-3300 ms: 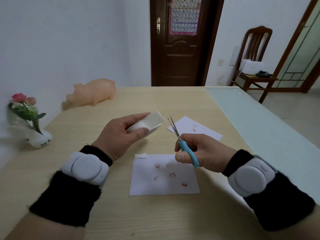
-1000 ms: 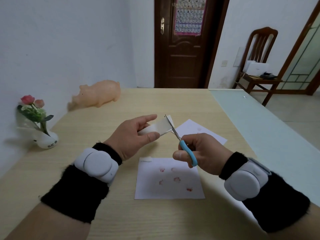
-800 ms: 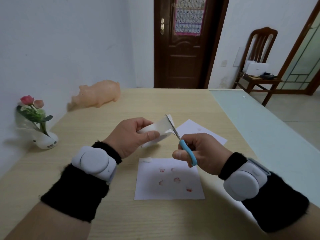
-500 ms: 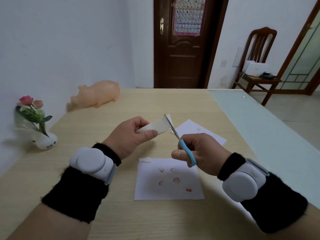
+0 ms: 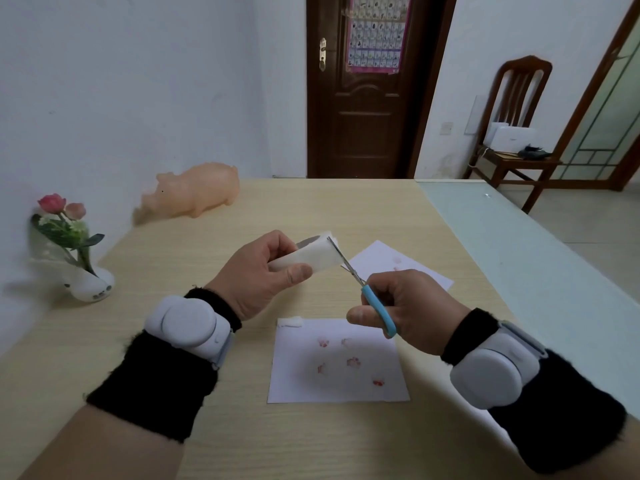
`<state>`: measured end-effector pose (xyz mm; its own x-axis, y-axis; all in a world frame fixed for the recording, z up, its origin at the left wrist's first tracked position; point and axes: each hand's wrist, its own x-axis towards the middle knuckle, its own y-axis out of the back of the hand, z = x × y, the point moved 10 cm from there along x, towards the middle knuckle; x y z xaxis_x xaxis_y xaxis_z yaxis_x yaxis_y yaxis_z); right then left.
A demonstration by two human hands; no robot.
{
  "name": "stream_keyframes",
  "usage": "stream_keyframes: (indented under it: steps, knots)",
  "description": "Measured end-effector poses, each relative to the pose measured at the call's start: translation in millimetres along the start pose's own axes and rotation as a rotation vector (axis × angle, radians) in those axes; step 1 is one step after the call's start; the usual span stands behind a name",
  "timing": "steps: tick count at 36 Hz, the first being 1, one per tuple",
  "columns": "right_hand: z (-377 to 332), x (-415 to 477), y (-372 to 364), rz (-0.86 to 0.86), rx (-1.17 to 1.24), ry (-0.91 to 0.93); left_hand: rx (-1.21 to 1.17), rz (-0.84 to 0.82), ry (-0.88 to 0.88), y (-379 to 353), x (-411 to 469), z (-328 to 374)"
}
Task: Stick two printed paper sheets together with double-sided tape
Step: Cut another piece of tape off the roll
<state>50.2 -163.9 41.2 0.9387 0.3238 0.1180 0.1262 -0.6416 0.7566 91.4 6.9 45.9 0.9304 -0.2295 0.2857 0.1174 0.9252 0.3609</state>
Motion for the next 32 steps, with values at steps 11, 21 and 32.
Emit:
stream_keyframes:
  steps: [11,21,32]
  knots:
    - [8.3,-3.0,-4.1,-0.003,-0.031,-0.01,0.113,-0.005,-0.027,-2.0,2.3,-0.9]
    - [7.4,-4.0,-4.9,-0.014,0.026,0.011,0.206,-0.002,0.003,4.7,2.4,-11.2]
    - [12.0,4.0,3.0,-0.007,0.073,-0.026,0.409,-0.025,0.055,-8.5,7.3,-18.4]
